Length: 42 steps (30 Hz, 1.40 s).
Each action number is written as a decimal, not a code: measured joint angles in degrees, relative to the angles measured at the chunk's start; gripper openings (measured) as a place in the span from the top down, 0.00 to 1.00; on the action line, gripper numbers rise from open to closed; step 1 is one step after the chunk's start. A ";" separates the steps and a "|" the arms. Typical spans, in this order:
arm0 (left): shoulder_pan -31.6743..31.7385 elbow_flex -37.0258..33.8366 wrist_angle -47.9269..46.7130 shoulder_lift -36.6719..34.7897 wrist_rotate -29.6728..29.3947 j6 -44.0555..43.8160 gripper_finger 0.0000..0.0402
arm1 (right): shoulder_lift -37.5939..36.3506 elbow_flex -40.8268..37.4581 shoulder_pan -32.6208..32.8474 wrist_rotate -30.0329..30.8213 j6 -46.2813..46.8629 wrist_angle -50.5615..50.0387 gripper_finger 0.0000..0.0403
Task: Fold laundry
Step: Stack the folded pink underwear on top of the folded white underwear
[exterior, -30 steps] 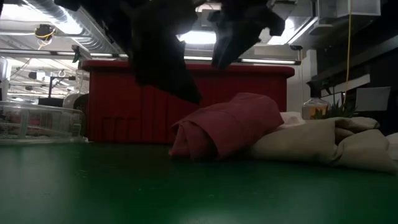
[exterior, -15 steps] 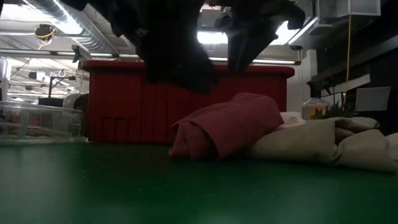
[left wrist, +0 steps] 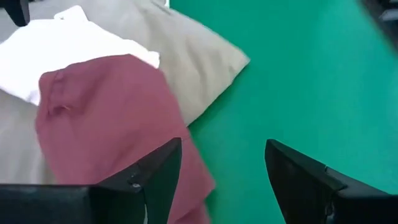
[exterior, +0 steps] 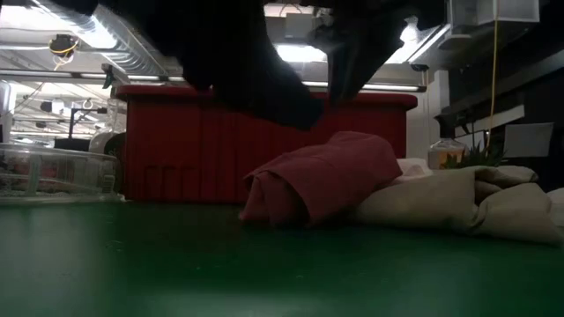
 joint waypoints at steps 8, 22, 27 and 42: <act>-0.37 -0.01 -0.31 4.01 -2.32 2.03 0.44 | 0.00 -0.02 0.00 -8.45 0.00 -2.20 0.66; -0.28 -0.01 0.16 3.84 -5.14 2.00 0.44 | -0.07 -6.18 4.79 -19.36 -1.57 1.33 0.66; -0.24 -0.01 0.25 3.80 -5.15 2.00 0.44 | -0.07 -9.42 8.66 -12.12 -5.57 6.72 0.66; -0.24 -0.01 0.24 3.80 -5.14 1.85 0.44 | -0.04 -20.60 10.88 3.78 -8.71 16.55 0.66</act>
